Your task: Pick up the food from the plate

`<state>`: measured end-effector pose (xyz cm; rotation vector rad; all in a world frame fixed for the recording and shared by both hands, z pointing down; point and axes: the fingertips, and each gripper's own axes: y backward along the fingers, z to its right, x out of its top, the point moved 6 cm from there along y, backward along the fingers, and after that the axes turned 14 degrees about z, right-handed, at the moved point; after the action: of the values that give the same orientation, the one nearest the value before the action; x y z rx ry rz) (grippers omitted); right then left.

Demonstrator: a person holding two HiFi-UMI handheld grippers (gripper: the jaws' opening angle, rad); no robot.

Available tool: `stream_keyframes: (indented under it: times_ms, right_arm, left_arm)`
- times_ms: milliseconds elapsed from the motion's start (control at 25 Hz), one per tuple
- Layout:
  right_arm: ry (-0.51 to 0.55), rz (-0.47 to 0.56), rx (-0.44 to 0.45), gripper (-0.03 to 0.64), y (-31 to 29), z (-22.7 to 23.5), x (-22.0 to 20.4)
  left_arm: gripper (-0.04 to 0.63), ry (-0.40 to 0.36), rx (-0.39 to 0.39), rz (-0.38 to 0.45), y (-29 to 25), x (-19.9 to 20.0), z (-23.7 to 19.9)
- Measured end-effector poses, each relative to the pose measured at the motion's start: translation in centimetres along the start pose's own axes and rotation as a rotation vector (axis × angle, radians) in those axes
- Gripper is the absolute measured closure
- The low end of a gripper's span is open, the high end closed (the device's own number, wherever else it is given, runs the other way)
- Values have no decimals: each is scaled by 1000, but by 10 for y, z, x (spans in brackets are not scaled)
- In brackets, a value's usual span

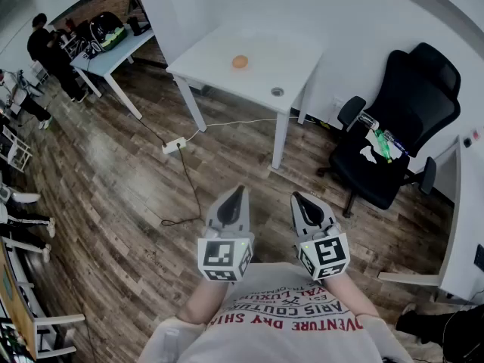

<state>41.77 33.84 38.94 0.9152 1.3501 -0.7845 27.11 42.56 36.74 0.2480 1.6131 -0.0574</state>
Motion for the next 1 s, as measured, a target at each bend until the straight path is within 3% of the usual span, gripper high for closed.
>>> stream_keyframes:
  times_ms: [400,760,1000]
  right_arm:
    - [-31,4,2,606,-1,7,-3]
    - [-80,5,-49,606,-3,18,-12]
    - [-92,-20,-59,606,-33,25,-21]
  left_arm:
    - [588,-7,-6,-19,-6,-3,4]
    - [588,-7,-4,-57,-11,-12,3]
    - [588,-9,12,-73,-27,-16,-21]
